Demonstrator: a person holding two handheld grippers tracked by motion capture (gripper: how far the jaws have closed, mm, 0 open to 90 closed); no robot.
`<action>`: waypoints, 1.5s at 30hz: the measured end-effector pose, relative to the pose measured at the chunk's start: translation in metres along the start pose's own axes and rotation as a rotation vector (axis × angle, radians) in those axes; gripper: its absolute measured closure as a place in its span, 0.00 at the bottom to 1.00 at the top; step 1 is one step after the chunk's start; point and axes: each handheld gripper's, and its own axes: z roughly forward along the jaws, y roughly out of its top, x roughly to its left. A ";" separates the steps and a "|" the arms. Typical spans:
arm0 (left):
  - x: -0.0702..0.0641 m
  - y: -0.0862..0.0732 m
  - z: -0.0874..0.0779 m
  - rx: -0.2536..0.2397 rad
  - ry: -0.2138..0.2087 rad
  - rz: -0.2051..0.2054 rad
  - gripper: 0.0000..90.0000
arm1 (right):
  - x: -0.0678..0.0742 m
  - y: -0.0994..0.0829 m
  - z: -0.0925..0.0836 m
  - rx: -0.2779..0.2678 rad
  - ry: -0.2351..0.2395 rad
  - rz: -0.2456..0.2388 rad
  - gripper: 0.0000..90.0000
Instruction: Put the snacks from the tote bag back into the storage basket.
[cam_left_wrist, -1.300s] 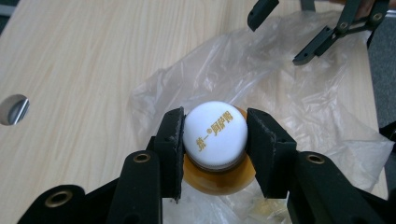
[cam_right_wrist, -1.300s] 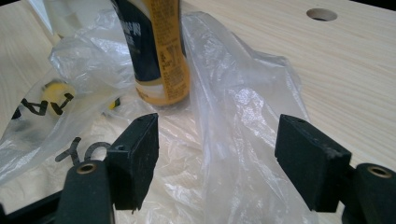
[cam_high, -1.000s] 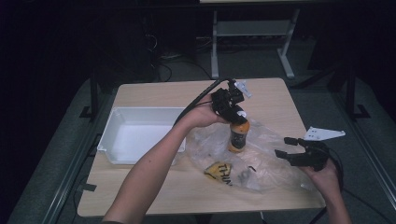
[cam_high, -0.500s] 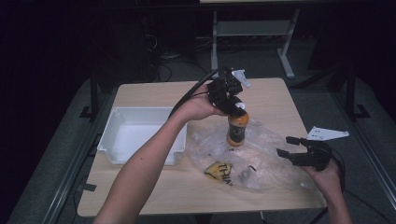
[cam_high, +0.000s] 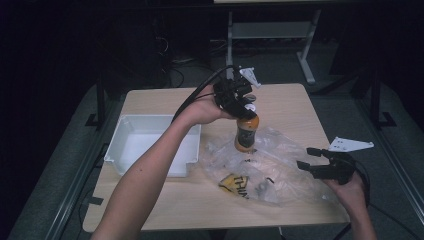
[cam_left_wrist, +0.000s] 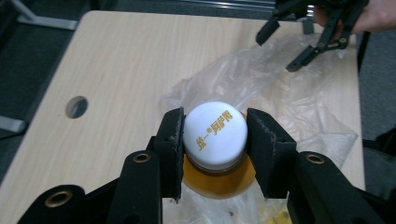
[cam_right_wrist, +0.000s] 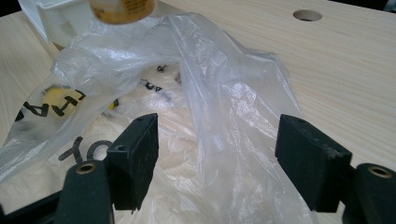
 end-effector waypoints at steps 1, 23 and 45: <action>0.001 0.000 -0.001 -0.005 0.002 -0.008 0.66 | 0.000 -0.001 0.000 -0.001 0.002 0.002 0.33; 0.006 -0.028 -0.036 0.018 0.071 -0.052 0.65 | -0.004 -0.004 -0.003 -0.031 -0.005 0.035 0.32; 0.012 -0.075 -0.077 0.031 0.106 -0.135 0.65 | -0.009 -0.005 -0.008 -0.058 -0.012 0.069 0.31</action>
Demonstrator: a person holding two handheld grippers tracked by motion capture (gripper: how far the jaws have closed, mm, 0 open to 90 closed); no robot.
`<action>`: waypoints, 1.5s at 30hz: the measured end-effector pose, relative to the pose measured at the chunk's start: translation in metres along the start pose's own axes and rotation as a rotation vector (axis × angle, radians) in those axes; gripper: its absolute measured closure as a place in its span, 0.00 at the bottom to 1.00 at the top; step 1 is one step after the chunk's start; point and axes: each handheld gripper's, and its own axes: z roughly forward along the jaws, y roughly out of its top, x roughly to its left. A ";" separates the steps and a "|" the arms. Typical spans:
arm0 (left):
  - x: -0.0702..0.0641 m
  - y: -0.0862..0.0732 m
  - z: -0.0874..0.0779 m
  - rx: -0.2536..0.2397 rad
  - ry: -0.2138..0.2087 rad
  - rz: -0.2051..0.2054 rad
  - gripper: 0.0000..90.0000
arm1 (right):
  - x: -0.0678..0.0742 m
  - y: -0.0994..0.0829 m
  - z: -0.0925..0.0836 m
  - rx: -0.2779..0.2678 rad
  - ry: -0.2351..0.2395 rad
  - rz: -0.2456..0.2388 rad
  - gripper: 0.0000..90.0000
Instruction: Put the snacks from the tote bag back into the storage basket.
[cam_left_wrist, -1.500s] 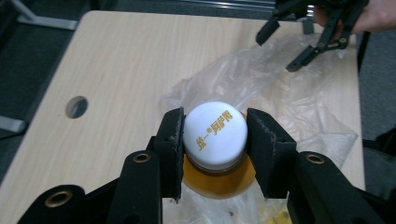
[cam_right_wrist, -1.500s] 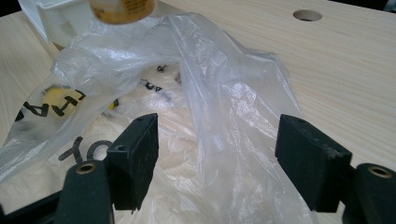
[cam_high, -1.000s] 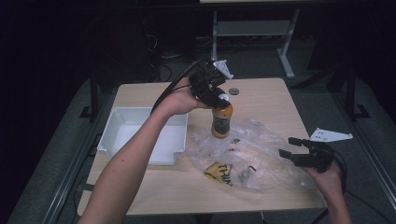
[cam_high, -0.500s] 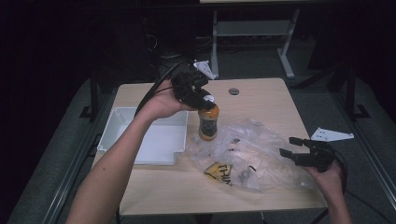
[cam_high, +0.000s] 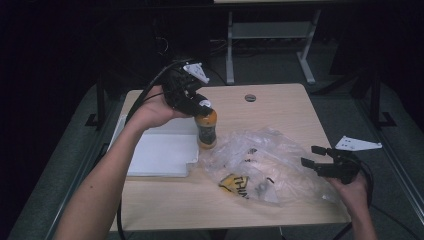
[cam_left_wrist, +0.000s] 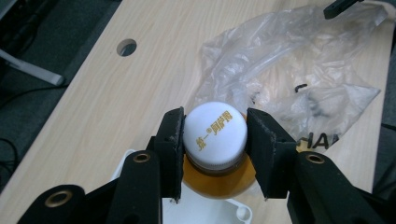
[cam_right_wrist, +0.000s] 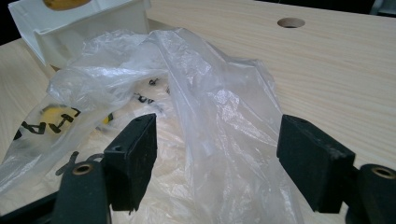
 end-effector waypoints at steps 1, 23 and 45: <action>0.001 -0.002 -0.001 -0.003 0.000 -0.007 0.65 | 0.000 0.001 0.000 -0.002 -0.002 -0.006 0.31; 0.014 -0.036 -0.022 0.014 0.046 -0.051 0.65 | 0.002 0.003 0.006 0.032 -0.009 -0.024 0.32; 0.025 -0.077 -0.007 0.028 0.049 -0.118 0.65 | 0.003 0.004 0.015 0.055 -0.007 -0.028 0.32</action>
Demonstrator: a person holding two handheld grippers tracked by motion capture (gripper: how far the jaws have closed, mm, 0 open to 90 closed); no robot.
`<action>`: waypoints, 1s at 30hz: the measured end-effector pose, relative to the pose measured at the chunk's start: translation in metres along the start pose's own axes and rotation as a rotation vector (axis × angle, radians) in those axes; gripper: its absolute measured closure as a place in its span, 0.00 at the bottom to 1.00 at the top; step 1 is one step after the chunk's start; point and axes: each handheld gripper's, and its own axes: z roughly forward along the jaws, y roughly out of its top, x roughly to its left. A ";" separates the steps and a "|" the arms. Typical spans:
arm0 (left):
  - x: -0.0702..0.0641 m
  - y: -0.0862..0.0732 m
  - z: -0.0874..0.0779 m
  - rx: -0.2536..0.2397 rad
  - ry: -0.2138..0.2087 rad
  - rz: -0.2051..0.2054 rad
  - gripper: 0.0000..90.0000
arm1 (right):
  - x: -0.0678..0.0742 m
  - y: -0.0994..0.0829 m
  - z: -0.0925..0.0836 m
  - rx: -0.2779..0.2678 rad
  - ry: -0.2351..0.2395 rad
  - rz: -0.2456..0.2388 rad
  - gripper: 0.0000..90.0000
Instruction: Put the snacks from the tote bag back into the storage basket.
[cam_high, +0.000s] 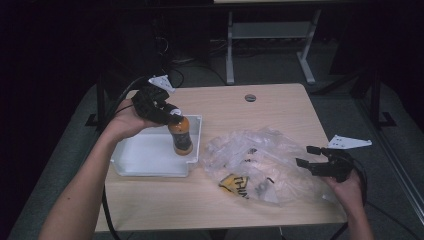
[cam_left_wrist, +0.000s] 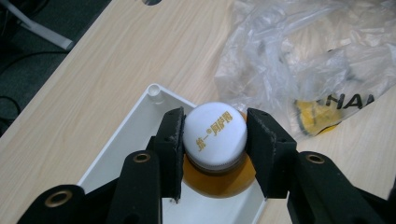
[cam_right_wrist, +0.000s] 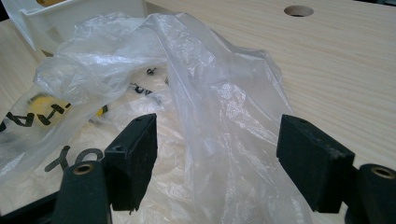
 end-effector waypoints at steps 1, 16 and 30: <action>0.000 -0.001 0.001 -0.003 -0.002 -0.002 0.65 | 0.000 0.000 0.001 0.002 0.001 -0.001 0.32; -0.001 -0.011 0.022 0.012 -0.019 0.011 0.65 | 0.000 0.000 0.002 0.012 -0.004 -0.006 0.32; 0.002 -0.030 0.038 0.029 -0.032 -0.014 0.65 | 0.001 -0.001 0.004 0.022 -0.001 -0.012 0.33</action>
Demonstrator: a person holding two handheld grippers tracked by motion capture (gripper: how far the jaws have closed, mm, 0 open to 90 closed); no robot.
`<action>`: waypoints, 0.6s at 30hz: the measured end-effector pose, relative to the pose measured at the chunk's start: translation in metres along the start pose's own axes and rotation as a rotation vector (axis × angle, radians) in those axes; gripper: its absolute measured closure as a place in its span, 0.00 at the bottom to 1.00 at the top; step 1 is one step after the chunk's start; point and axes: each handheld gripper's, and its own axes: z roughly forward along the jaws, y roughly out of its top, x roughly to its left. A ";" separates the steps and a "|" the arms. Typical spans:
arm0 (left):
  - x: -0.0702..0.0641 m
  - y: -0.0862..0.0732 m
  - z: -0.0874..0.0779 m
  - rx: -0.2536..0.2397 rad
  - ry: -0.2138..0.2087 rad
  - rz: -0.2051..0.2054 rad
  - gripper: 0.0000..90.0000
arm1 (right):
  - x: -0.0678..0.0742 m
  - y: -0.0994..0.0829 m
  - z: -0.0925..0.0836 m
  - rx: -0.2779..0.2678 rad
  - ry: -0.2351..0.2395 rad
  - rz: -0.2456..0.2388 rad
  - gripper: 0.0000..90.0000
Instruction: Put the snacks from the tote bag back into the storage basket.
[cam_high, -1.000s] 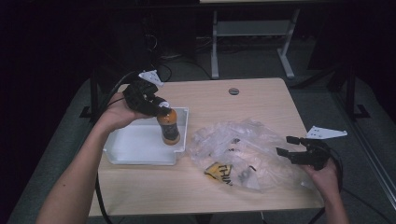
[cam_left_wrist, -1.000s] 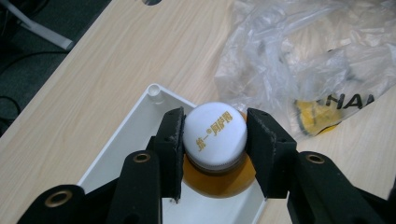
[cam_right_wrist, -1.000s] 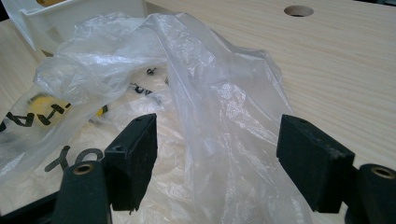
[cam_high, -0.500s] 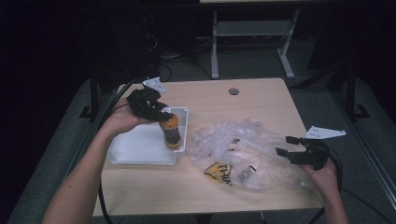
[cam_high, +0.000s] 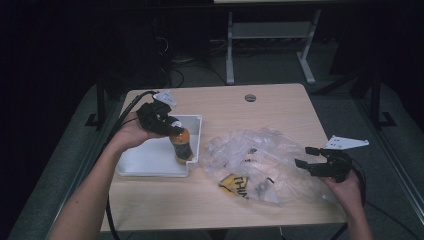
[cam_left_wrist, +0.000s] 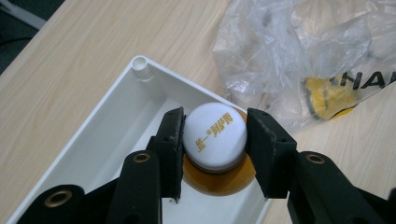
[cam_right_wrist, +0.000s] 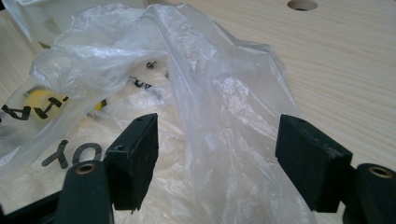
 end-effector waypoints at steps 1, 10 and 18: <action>0.000 -0.001 0.001 0.003 -0.001 0.002 0.65 | 0.000 0.000 0.001 0.004 0.001 -0.002 0.33; 0.001 -0.004 0.012 0.027 -0.010 0.010 0.65 | 0.000 0.000 0.003 0.013 0.002 -0.004 0.33; 0.004 -0.004 0.002 -0.059 -0.039 -0.025 0.68 | 0.000 -0.002 0.004 0.017 0.004 -0.001 0.33</action>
